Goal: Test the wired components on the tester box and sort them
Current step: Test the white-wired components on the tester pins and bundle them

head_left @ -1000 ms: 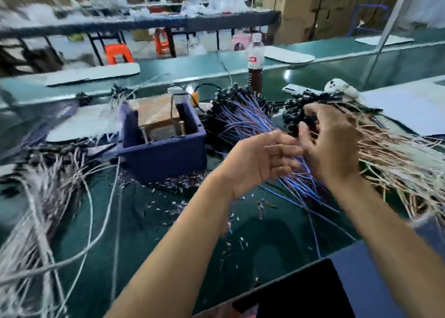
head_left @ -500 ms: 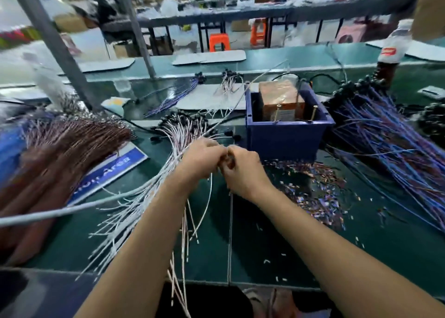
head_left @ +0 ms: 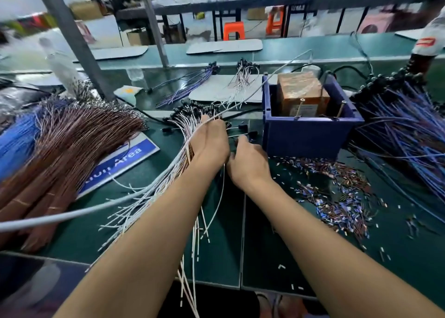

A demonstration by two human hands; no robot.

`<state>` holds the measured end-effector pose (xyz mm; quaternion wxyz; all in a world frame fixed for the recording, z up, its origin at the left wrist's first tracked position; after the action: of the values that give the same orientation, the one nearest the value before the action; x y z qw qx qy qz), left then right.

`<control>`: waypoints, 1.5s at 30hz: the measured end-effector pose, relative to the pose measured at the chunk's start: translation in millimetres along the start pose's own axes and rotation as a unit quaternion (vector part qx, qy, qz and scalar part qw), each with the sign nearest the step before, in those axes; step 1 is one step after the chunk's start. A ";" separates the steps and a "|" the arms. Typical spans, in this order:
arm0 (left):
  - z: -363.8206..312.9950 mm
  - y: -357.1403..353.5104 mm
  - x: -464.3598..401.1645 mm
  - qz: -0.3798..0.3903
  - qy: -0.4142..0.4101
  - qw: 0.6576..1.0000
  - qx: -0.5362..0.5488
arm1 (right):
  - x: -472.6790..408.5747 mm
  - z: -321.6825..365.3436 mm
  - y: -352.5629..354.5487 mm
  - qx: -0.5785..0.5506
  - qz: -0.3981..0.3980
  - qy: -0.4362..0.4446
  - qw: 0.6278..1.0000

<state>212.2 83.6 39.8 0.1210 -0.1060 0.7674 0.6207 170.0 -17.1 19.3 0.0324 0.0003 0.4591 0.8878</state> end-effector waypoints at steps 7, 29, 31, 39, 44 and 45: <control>-12.8 12.3 0.6 -0.027 0.082 0.991 0.104 | 3.1 -2.9 3.1 -0.033 0.008 0.003 0.999; -52.9 94.0 21.3 0.058 0.179 0.718 0.670 | 37.2 -17.1 69.1 -0.604 0.099 -0.035 0.790; -60.3 106.0 20.4 0.029 0.132 0.724 0.676 | 37.9 -10.5 88.3 -0.611 0.090 -0.005 0.786; -78.6 138.3 20.5 -0.026 0.059 0.453 0.889 | 29.4 -7.8 172.8 -0.396 -0.067 0.209 0.891; -80.0 120.8 26.7 -0.061 0.057 0.349 0.933 | 25.7 -35.5 204.0 -0.200 -0.158 0.278 0.926; -81.8 112.3 30.8 -0.082 0.049 0.394 0.914 | 24.2 -42.5 206.1 -0.172 -0.160 0.281 0.930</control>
<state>143.5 26.5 150.4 0.1576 -0.0241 0.8671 -0.4719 132.8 -169.1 162.0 0.0436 -0.3285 0.2836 0.8999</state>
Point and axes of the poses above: each hand's wrist, its own x-axis away from the middle knuckle, its own y-axis out of the back of the hand, z = x × y, the point moved 2 cm from there along -x, towards the middle knuckle, and after that the axes turned 6 degrees about -y, right-handed, at the moved point
